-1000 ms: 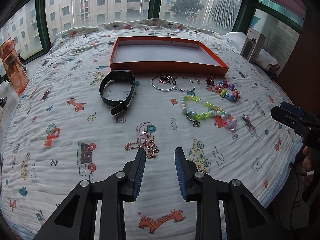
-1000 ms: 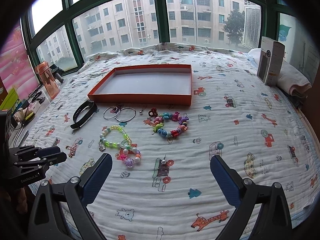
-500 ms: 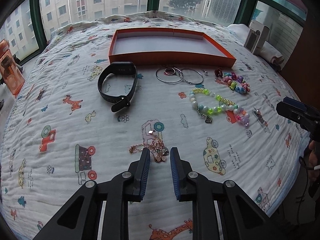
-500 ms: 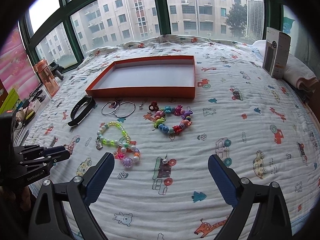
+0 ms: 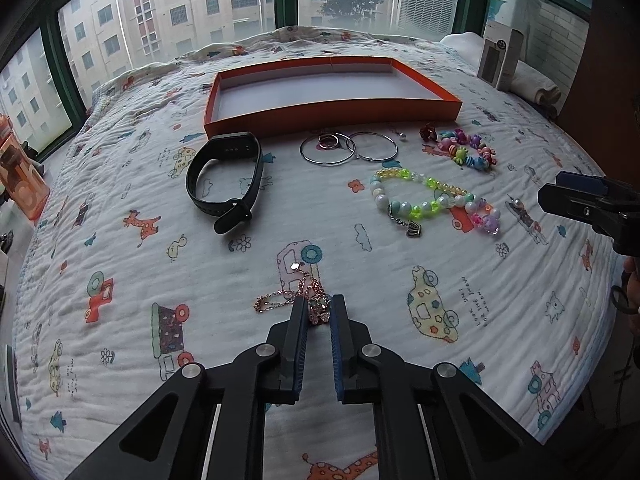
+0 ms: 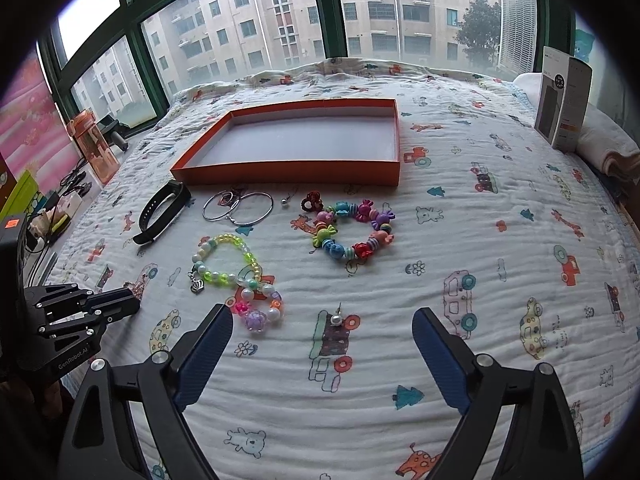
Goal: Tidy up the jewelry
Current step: 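Lift the necklace with the left tool while the right tool grasps the pearl stud earring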
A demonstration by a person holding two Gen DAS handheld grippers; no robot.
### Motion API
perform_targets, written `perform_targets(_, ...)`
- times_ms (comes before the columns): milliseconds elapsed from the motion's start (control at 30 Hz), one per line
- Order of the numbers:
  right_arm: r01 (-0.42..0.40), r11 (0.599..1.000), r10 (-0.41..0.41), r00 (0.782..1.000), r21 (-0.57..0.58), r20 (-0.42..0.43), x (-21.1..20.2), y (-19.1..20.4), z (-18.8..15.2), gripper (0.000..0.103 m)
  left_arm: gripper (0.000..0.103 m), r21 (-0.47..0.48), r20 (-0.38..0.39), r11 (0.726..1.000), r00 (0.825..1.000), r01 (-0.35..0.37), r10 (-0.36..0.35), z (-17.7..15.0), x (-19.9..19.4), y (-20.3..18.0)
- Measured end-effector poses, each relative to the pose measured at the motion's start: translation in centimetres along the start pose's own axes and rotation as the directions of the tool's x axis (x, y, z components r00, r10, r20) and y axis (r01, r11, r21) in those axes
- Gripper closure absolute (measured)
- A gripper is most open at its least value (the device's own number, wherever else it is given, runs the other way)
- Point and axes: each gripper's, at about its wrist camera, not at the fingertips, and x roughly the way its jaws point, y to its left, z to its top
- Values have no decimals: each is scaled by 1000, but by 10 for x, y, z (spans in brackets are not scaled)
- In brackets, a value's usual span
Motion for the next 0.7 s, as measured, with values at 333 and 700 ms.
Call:
perform_targets(333,-29,1000,28,999,-11,-39,7,-8,-4,28,92,-45,33,999,999,19,-18,0,-11,6)
perform_targets(700,-35,999,33,996,-24,-77,22,-10,3,64,92,-95,62,993,996,65,-60,7,-22,14)
